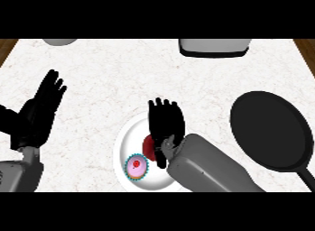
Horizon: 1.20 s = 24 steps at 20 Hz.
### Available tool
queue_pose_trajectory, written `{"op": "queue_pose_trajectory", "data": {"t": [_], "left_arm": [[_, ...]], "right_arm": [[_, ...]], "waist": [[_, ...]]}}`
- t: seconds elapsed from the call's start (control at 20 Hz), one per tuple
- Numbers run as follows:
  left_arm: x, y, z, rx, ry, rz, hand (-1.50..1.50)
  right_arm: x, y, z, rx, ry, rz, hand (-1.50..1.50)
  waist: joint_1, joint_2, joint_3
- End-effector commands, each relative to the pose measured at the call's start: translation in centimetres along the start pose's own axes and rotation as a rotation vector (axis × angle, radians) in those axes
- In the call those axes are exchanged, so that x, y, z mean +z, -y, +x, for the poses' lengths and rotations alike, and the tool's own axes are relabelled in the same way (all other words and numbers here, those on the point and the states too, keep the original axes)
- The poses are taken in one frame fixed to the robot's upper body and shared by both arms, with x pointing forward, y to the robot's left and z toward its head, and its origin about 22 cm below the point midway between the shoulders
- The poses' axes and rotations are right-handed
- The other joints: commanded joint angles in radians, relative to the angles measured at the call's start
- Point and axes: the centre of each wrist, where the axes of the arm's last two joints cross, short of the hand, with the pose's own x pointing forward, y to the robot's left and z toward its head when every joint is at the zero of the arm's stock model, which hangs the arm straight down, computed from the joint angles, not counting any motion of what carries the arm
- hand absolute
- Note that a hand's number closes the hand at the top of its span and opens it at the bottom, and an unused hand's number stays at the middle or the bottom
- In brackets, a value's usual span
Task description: Pick the pear from the plate and place it in the pan
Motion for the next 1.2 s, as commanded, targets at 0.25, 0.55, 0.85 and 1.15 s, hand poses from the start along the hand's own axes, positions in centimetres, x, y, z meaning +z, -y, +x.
{"op": "queue_pose_trajectory", "data": {"t": [0.25, 0.55, 0.85, 1.15], "left_arm": [[-0.1, 0.1, -0.5, -0.003, -0.005, -0.024, 0.00], [0.6, -0.1, -0.5, -0.010, -0.011, 0.001, 0.00], [0.5, 1.4, -0.3, 0.013, -0.007, 0.002, 0.00], [-0.1, 0.8, 0.5, -0.002, 0.000, -0.028, 0.00]], "right_arm": [[-1.9, -1.3, 0.2, 0.017, -0.073, 0.035, -1.50], [-3.2, -3.4, -0.3, -0.025, -0.086, 0.010, -1.50], [-3.7, -4.4, -0.6, -0.023, -0.067, 0.081, -1.50], [-5.0, -6.1, -0.6, -0.008, 0.032, -0.003, 1.50]], "waist": [[0.005, 0.001, 0.000], [0.010, 0.001, 0.000], [0.009, 0.001, 0.000], [0.017, 0.003, 0.001]]}}
